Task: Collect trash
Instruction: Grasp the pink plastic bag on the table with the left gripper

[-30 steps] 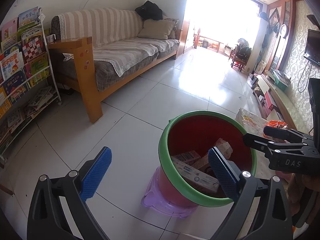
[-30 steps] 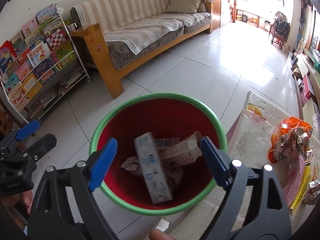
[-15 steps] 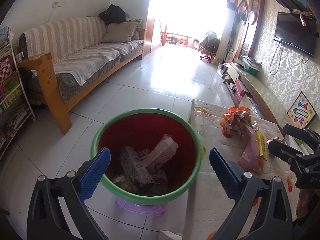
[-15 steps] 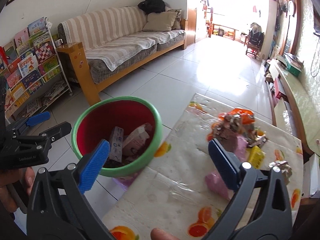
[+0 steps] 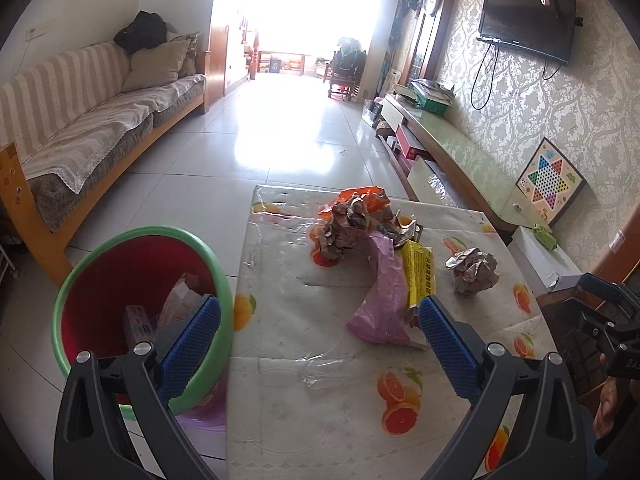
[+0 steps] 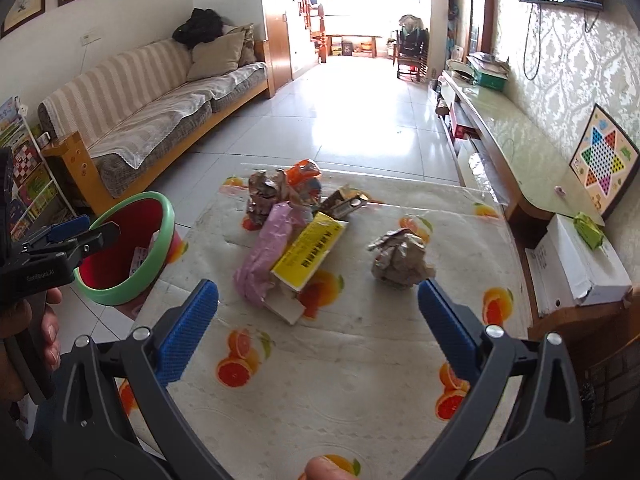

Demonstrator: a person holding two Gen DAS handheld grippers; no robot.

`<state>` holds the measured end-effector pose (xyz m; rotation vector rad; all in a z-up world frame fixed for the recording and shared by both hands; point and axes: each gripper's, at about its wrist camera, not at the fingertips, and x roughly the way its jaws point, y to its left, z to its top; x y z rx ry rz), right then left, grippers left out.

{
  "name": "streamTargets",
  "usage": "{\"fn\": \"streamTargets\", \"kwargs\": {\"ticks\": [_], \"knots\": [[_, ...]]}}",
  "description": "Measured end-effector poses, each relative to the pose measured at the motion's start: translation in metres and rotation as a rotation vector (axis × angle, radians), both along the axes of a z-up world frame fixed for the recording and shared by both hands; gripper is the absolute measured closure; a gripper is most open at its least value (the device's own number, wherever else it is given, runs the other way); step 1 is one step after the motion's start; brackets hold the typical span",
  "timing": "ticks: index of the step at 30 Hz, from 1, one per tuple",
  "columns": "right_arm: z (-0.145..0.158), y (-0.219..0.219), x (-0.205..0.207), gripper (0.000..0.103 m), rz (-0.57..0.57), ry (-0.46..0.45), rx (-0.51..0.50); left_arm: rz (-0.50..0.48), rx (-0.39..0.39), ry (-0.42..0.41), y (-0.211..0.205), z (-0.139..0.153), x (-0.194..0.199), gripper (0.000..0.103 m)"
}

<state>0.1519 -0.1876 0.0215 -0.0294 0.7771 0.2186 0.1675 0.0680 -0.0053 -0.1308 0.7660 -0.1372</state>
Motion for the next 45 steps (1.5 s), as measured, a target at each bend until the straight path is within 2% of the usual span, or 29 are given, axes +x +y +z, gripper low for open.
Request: {"fn": "streamTargets", "kwargs": {"ticks": [10,18,23,29,35,40,42,43,45], "knots": [[-0.010,-0.059,-0.007,0.005,-0.104,-0.004,0.022,-0.045,0.045,0.061,-0.039,-0.018,0.043,0.008],[-0.026,-0.072,-0.004,0.005,-0.132,0.027,0.048,-0.063,0.066,0.122,-0.055,-0.041,0.079,0.008],[-0.037,-0.083,-0.002,0.005,-0.152,0.054,0.053,-0.072,0.042,0.168,-0.070,-0.060,0.103,0.008],[-0.049,-0.098,-0.001,0.005,-0.188,0.090,0.061,-0.074,0.085,0.218,-0.088,-0.081,0.128,0.008],[-0.057,-0.109,-0.002,0.005,-0.213,0.112,0.062,-0.060,0.085,0.269,-0.090,-0.100,0.140,0.014],[-0.064,-0.110,-0.001,0.005,-0.221,0.130,0.066,-0.066,0.080,0.313,-0.089,-0.117,0.142,0.021],[-0.066,-0.109,-0.002,0.005,-0.219,0.135,0.068,-0.073,0.092,0.332,-0.090,-0.123,0.143,0.041],[-0.066,-0.108,-0.002,0.005,-0.217,0.135,0.069,-0.076,0.095,0.338,-0.090,-0.126,0.142,0.046],[-0.066,-0.108,-0.003,0.005,-0.216,0.133,0.070,-0.081,0.092,0.336,-0.089,-0.125,0.141,0.063]]}}
